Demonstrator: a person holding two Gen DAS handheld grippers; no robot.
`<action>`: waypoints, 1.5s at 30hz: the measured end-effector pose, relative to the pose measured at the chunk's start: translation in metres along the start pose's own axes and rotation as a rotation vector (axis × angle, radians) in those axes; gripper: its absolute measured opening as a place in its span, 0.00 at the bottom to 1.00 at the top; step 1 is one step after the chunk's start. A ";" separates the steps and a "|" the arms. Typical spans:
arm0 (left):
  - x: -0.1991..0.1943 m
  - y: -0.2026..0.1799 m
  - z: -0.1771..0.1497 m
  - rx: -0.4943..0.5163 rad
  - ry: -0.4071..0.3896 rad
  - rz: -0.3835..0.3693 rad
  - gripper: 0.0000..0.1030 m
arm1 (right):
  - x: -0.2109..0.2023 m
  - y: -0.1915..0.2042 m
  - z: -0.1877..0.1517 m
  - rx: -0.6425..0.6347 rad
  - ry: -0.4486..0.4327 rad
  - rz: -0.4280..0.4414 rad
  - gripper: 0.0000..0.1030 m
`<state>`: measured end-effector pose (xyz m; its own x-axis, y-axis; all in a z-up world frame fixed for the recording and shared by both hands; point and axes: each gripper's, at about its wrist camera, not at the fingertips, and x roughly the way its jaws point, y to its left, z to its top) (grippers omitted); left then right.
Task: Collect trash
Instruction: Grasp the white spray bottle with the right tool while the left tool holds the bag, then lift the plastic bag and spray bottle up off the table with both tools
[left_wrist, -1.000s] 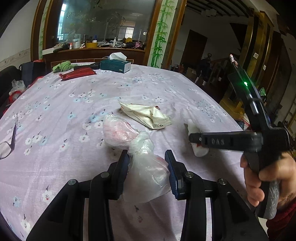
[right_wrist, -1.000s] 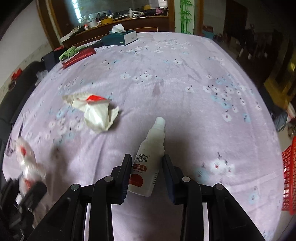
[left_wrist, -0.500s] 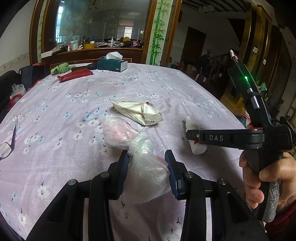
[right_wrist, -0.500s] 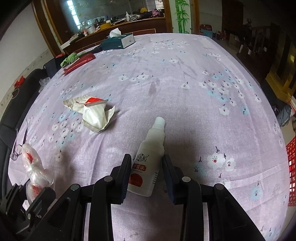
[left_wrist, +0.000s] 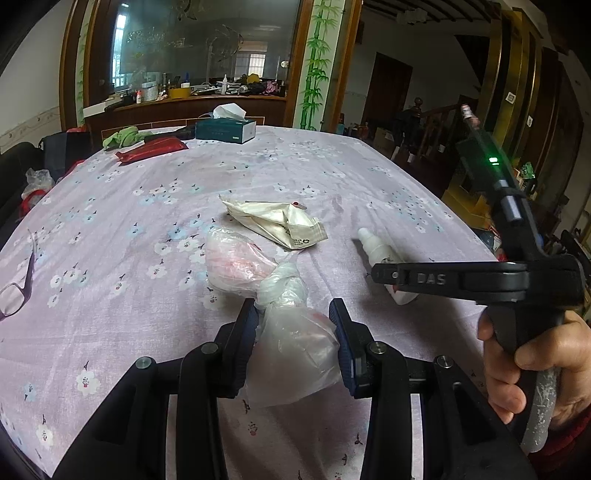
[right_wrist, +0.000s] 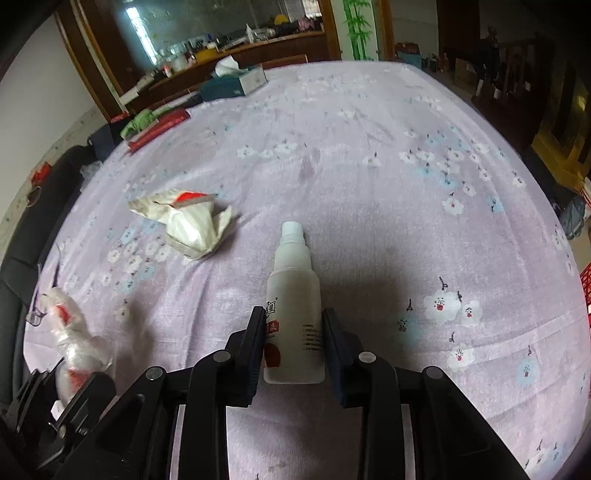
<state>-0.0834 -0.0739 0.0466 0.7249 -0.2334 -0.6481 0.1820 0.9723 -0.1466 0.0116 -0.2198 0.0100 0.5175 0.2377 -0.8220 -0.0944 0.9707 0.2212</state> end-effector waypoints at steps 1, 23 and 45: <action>-0.001 0.000 0.000 0.001 -0.004 0.001 0.37 | -0.006 -0.001 -0.003 0.001 -0.018 0.006 0.31; -0.016 -0.048 -0.010 0.131 -0.077 0.085 0.37 | -0.096 -0.017 -0.069 0.001 -0.232 0.024 0.31; -0.020 -0.056 -0.012 0.192 -0.109 0.164 0.37 | -0.102 -0.019 -0.071 0.013 -0.236 0.033 0.31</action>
<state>-0.1165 -0.1239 0.0590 0.8206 -0.0833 -0.5654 0.1715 0.9796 0.1045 -0.0997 -0.2601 0.0523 0.6992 0.2526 -0.6689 -0.1048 0.9616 0.2536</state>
